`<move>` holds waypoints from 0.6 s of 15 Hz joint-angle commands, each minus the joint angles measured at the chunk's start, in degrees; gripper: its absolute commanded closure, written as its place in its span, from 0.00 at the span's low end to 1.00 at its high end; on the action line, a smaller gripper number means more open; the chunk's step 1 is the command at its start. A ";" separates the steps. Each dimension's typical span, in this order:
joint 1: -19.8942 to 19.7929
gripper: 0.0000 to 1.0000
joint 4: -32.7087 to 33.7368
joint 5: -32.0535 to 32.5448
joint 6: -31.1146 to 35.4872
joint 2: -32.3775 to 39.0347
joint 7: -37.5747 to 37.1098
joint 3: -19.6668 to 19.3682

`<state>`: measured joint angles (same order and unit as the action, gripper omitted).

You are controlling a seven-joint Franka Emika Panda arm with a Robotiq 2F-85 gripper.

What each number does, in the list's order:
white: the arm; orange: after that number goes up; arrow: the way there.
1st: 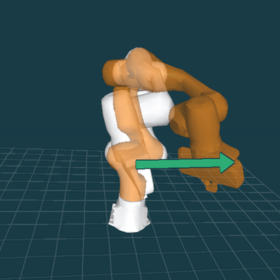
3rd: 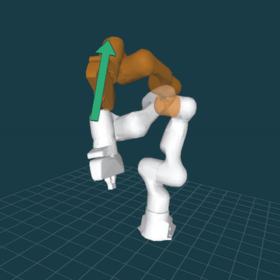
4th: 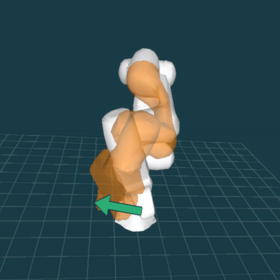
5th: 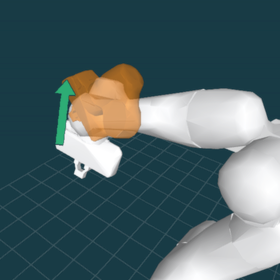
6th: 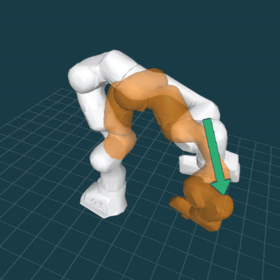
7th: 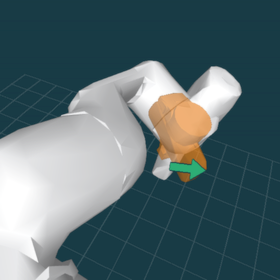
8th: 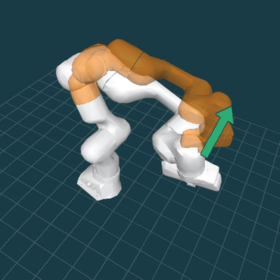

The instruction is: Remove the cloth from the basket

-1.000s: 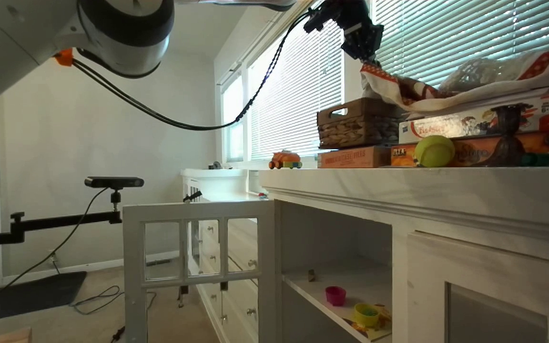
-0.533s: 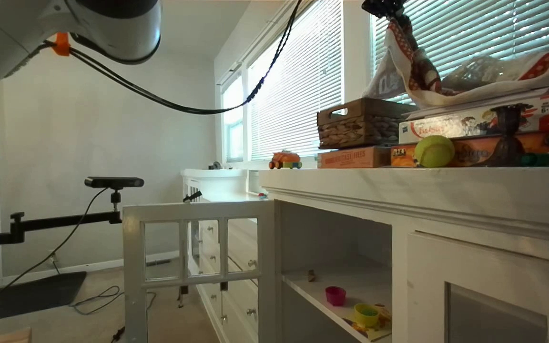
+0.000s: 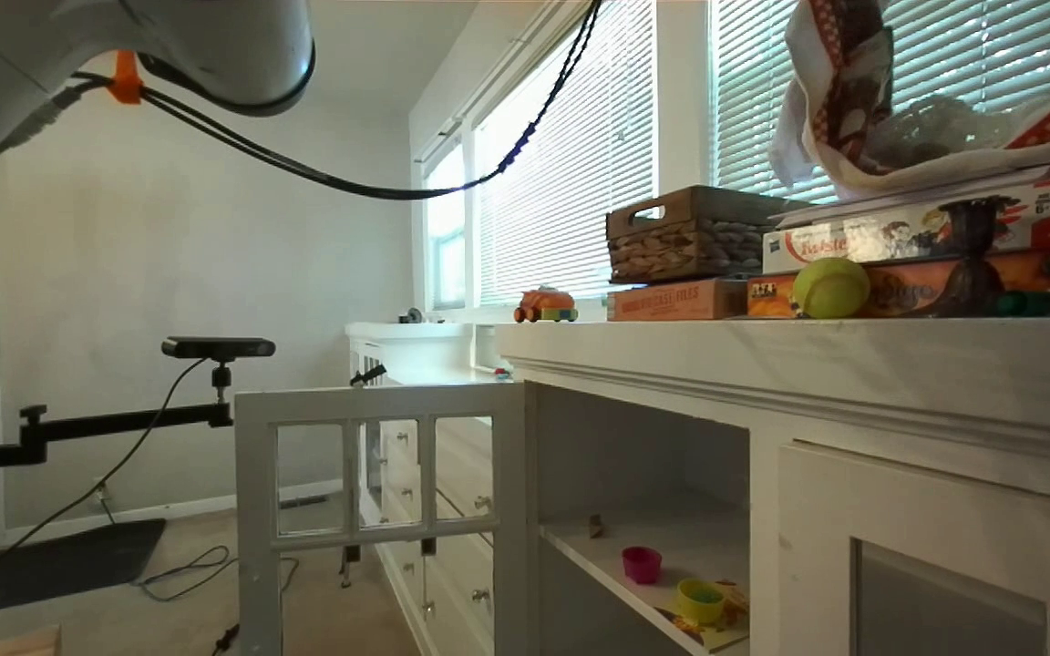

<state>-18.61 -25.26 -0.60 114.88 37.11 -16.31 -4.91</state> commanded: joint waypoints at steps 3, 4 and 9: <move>0.07 0.99 -0.17 1.31 6.76 0.82 -6.82 -3.79; 0.16 0.99 -0.33 1.63 7.70 1.11 -8.05 -4.48; 0.30 0.99 -1.29 2.32 9.49 3.12 -12.40 -6.83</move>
<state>-18.75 -25.54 0.14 122.65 39.56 -25.00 -10.52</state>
